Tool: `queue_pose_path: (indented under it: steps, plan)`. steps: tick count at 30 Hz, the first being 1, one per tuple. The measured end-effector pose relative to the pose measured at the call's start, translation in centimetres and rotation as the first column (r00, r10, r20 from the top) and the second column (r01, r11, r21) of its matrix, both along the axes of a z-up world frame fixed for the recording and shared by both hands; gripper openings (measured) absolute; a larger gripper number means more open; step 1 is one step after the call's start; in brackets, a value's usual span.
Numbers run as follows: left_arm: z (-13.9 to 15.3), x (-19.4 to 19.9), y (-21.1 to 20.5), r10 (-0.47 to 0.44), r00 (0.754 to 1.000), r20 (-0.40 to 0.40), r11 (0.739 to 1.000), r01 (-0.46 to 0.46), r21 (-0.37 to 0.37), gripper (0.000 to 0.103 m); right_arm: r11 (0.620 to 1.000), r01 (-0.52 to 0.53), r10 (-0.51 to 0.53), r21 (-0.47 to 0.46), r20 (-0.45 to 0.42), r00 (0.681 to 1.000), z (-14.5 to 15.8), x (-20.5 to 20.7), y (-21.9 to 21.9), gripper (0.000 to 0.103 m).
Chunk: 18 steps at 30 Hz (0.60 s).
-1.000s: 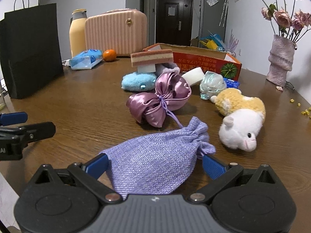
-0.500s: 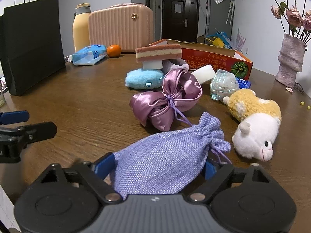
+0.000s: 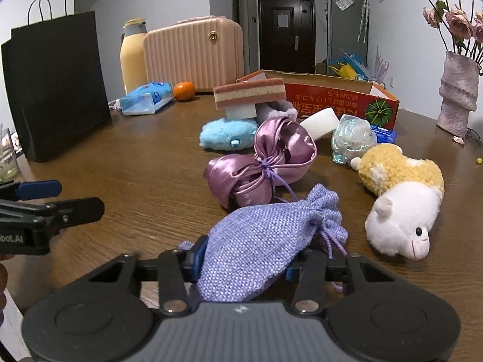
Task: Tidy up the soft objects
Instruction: 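Close the right tool on the lavender pouch while the left tool grasps the pink satin bow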
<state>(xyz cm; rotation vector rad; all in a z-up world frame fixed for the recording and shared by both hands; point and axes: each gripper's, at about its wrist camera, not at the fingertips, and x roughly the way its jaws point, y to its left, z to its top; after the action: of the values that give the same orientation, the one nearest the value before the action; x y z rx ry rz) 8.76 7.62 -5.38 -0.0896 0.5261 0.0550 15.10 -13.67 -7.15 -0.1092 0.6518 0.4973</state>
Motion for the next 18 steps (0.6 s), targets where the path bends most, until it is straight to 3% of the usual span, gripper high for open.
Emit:
queue_pose_path:
  steps: [18]
  plan:
    - [1.8, 2.7, -2.5, -0.033, 0.999, 0.024, 0.999, 0.032, 0.039, 0.103, 0.998, 0.025, -0.034, 0.065, 0.13, 0.991, 2.6, 1.0, -3.9, 0.038]
